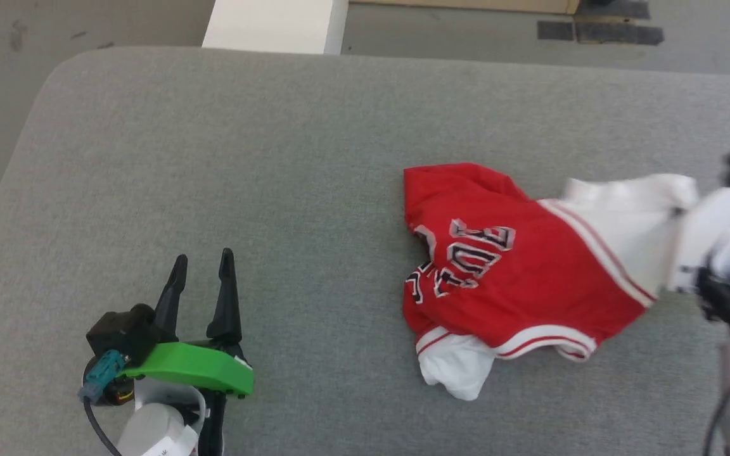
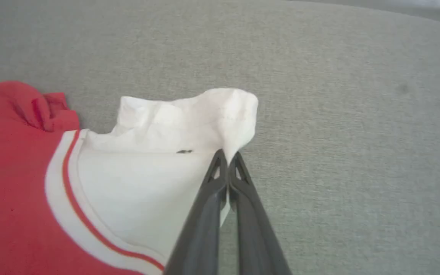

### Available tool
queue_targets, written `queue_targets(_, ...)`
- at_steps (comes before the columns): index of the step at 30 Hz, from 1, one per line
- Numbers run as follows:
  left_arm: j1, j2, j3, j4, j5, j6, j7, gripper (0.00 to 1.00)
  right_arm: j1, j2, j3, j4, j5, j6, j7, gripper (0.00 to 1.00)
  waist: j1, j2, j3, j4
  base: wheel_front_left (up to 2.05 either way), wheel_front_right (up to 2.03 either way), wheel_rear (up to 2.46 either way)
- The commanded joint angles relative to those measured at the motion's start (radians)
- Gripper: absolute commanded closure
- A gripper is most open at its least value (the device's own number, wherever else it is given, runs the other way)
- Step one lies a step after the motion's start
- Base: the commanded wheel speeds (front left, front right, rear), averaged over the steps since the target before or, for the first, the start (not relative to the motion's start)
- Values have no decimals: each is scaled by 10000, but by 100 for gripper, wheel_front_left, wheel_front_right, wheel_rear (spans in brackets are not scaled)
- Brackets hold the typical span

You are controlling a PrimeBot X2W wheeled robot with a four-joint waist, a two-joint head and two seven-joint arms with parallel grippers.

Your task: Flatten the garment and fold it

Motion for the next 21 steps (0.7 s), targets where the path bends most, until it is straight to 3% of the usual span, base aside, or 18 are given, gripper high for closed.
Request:
queue_targets(1,-6,-68,28,36,137,-49,-37,0,477,-73,-470,-275,14,-13,-59,100,0,0,-295,-303,0,0,0)
queue_targets(5,75,-122,28,177,143,-91,-37,0,1721,90,-1997,-1094,-88,-13,213,100,0,0,-480,-530,0,0,0)
queue_targets(10,77,-138,18,352,80,-150,-37,0,3139,549,-3021,-1652,58,-13,514,100,0,0,-569,-724,0,0,0)
queue_targets(12,79,-114,-26,460,31,-191,-3,0,3297,676,-3019,-1916,289,-13,94,0,0,0,-602,-801,0,0,0)
queue_targets(14,64,-94,-53,547,-5,-212,19,0,3304,733,-2874,-2210,611,-13,-590,0,0,0,-669,-844,0,0,0)
queue_targets(15,57,-111,-82,628,-159,-233,151,0,3153,758,-2691,-2541,1420,-13,-1956,0,0,0,-804,-885,0,0,0)
queue_targets(17,82,-143,-142,655,-380,-273,398,0,3188,761,-2577,-2686,1858,-13,-2787,0,0,0,-932,-901,0,0,0)
queue_targets(21,70,-258,-702,532,-1240,-428,1961,0,3526,763,-2294,-2620,2189,-13,-3552,0,0,0,-1180,-867,0,0,0)
